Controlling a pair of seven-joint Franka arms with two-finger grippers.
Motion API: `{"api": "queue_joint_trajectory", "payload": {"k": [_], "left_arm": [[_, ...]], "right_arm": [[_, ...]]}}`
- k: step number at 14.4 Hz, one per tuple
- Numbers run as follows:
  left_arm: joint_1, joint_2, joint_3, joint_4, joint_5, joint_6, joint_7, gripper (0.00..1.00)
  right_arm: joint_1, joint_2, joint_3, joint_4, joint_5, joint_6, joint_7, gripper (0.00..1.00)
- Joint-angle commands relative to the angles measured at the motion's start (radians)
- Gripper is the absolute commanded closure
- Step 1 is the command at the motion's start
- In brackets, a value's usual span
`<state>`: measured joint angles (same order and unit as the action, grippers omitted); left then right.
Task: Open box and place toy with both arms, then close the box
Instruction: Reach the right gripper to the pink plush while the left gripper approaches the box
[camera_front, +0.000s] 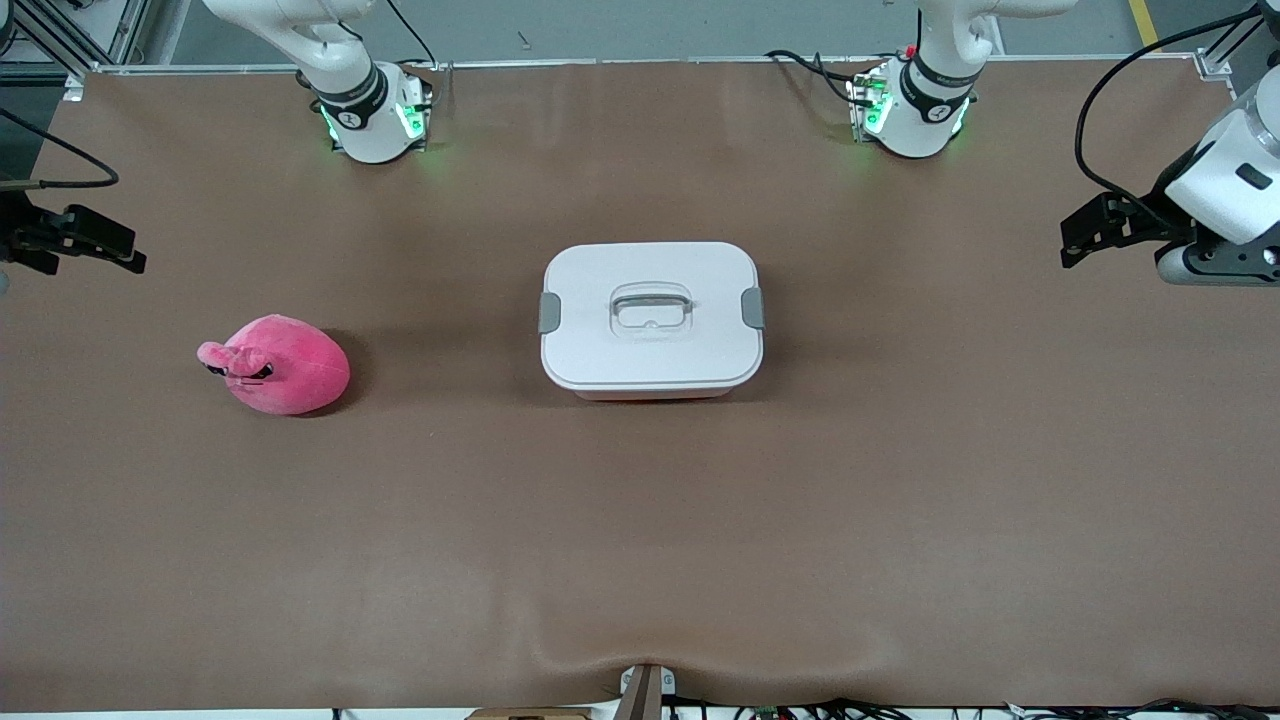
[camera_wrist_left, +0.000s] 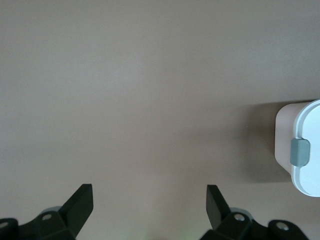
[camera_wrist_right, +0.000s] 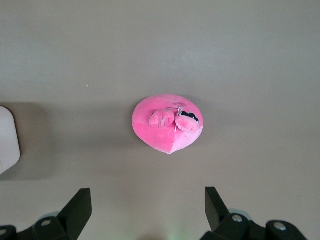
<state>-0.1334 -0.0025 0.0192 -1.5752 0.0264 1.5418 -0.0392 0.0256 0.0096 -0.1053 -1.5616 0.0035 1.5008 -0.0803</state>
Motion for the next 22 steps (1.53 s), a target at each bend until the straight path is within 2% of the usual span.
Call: {"api": "queue_joint_trajectory", "payload": {"k": [1,5,9,12,17,20,22], "left_arm": [[-0.012,0.044,-0.018,0.024,0.003,-0.017,-0.030,0.00],[-0.014,0.053,-0.108,0.021,0.003,-0.014,-0.195,0.00],[-0.014,0.056,-0.182,0.004,0.000,-0.014,-0.358,0.00],[-0.012,0.056,-0.245,-0.019,0.001,-0.003,-0.482,0.00],[-0.008,0.050,-0.350,-0.078,0.000,0.026,-0.703,0.00],[-0.008,0.050,-0.415,-0.114,0.000,0.069,-0.847,0.00],[-0.008,0.050,-0.462,-0.143,0.000,0.099,-0.947,0.00]], "right_arm": [[-0.009,-0.030,0.009,-0.066,0.013,0.059,0.010,0.00],[-0.006,-0.030,0.010,-0.147,0.013,0.134,0.008,0.00],[-0.006,-0.028,0.009,-0.262,0.009,0.269,0.007,0.00],[-0.009,0.024,0.009,-0.299,-0.046,0.401,-0.004,0.00],[-0.032,0.115,0.012,-0.317,-0.053,0.475,-0.006,0.00],[-0.032,0.121,0.015,-0.429,-0.053,0.603,-0.007,0.00],[-0.041,0.121,0.015,-0.472,-0.051,0.624,-0.027,0.00]]}}
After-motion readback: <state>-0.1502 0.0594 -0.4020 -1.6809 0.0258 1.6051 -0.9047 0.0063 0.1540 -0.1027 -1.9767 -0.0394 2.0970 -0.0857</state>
